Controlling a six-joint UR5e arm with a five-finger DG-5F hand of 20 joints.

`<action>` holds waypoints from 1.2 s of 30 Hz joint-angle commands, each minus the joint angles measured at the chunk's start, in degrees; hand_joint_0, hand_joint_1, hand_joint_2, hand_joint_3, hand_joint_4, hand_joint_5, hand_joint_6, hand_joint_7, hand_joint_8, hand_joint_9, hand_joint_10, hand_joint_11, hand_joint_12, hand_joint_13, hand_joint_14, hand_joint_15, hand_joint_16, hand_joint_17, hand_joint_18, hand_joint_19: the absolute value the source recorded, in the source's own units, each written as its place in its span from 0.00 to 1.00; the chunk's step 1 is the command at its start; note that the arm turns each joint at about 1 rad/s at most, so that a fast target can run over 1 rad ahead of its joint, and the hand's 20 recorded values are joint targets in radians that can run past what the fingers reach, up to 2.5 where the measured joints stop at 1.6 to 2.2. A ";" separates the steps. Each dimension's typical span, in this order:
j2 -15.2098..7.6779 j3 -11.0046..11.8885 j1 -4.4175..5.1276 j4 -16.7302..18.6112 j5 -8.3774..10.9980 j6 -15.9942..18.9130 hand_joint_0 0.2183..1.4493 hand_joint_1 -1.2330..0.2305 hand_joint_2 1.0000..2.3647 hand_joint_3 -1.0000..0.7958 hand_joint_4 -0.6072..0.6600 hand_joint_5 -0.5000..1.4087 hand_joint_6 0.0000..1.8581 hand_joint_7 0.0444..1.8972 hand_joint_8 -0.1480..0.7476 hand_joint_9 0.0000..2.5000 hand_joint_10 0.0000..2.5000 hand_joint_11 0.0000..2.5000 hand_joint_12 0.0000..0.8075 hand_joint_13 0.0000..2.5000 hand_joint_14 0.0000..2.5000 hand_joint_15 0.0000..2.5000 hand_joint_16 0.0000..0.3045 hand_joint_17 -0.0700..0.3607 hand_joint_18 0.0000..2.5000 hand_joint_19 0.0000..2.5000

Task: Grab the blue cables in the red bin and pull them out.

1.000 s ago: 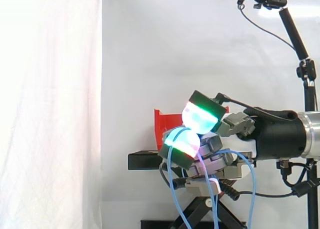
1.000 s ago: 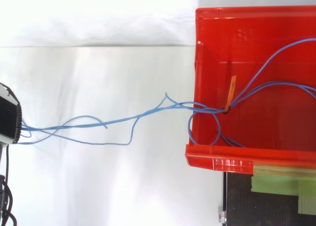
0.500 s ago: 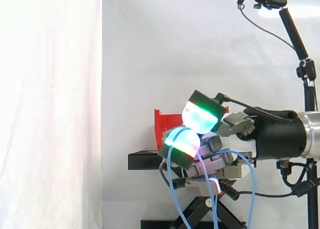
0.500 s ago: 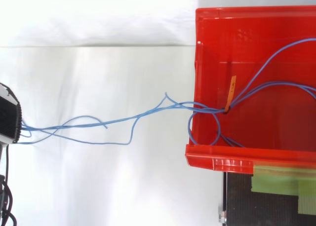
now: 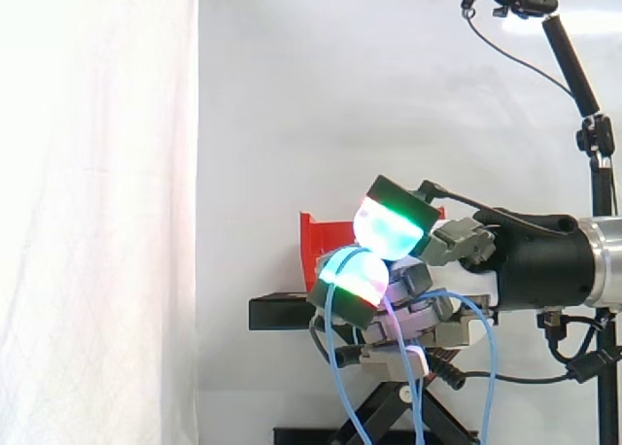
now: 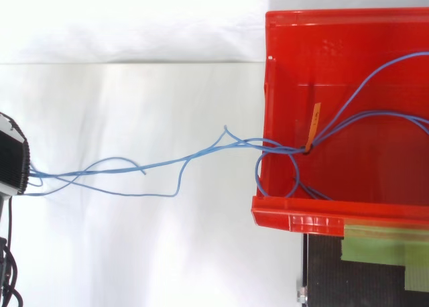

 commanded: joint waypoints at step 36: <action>0.00 0.00 -0.01 -0.03 0.00 -0.04 0.57 0.18 0.01 0.26 0.47 0.67 0.48 0.32 0.44 0.36 0.92 0.57 0.40 0.46 0.62 0.54 0.14 0.38 0.41 0.49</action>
